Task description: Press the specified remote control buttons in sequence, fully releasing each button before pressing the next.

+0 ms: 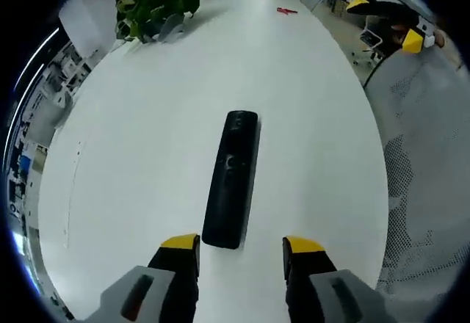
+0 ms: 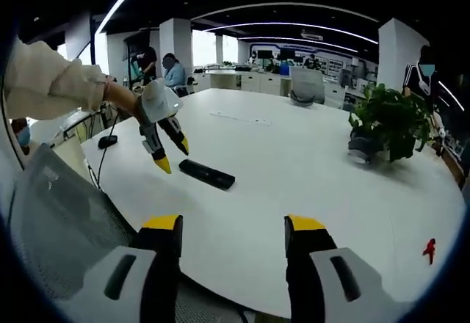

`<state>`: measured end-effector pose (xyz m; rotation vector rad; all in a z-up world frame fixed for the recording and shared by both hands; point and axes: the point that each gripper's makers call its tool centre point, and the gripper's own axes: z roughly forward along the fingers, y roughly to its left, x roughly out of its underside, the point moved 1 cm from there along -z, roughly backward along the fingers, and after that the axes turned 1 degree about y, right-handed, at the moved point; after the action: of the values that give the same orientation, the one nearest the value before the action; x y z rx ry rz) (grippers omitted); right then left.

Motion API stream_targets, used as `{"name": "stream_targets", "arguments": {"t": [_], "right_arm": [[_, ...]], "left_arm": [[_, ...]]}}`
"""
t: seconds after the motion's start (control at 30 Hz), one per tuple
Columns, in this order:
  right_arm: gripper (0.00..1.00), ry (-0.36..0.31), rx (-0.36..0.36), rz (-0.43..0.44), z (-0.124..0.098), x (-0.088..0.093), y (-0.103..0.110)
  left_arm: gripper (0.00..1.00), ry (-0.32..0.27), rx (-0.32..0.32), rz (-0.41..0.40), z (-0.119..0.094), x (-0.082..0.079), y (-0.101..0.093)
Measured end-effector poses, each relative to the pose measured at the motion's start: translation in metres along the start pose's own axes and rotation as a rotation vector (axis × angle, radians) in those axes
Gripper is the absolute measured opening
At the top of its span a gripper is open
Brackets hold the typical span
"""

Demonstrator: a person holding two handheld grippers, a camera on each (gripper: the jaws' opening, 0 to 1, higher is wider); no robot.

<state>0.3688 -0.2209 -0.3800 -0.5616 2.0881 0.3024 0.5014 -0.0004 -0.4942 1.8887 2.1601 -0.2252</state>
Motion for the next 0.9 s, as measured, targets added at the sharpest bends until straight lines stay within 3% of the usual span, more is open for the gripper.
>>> {"name": "stream_targets", "arguments": {"t": [0.1, 0.33, 0.47, 0.9], "right_arm": [[0.57, 0.013, -0.001, 0.012, 0.001, 0.003, -0.001], [0.58, 0.026, -0.01, 0.016, 0.001, 0.005, 0.001], [0.58, 0.027, -0.005, 0.031, 0.001, 0.006, -0.001], [0.57, 0.052, 0.005, 0.036, 0.001, 0.011, -0.004]], "left_arm": [[0.46, 0.023, 0.01, -0.031, 0.005, 0.001, 0.004], [0.46, 0.023, 0.028, -0.021, 0.01, -0.004, 0.003], [0.41, 0.011, 0.029, -0.061, 0.012, -0.007, 0.007], [0.36, 0.007, 0.051, -0.048, 0.017, -0.008, 0.01]]}}
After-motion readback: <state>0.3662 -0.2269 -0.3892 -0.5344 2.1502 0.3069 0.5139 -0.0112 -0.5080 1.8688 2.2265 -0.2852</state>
